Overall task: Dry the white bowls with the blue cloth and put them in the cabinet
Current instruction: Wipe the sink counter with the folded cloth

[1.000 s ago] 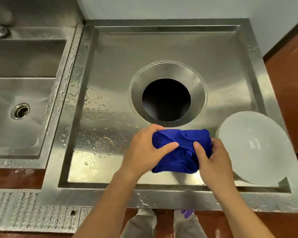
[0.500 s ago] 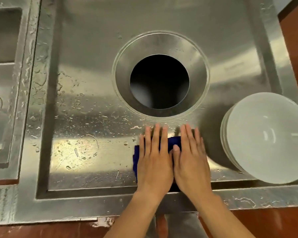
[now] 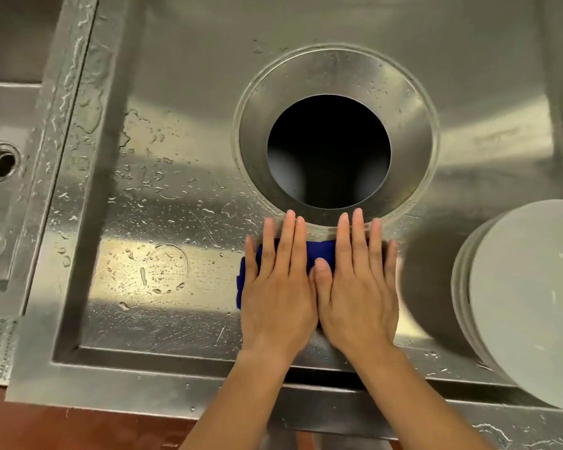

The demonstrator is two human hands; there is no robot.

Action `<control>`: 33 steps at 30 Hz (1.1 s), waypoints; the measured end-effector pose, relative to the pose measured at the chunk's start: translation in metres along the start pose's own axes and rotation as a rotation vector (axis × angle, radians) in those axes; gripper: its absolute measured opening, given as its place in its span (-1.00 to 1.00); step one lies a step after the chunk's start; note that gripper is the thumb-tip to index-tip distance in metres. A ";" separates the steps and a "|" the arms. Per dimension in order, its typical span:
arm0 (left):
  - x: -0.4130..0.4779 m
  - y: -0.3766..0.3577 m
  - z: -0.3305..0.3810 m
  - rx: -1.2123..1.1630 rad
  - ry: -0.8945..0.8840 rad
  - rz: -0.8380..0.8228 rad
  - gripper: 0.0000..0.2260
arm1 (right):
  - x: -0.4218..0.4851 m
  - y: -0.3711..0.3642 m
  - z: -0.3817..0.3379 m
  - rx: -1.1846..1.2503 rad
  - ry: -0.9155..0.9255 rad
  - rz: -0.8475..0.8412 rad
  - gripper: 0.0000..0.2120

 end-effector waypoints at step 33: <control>0.066 0.065 -0.211 0.066 0.165 0.132 -0.40 | 0.088 -0.060 -0.206 0.031 0.061 0.109 -0.38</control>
Point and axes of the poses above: each hand's wrist, its own x-axis towards the middle knuckle, its own y-axis out of the back of the hand, z = x × y, the point moved 2 cm from there along x, towards the middle knuckle
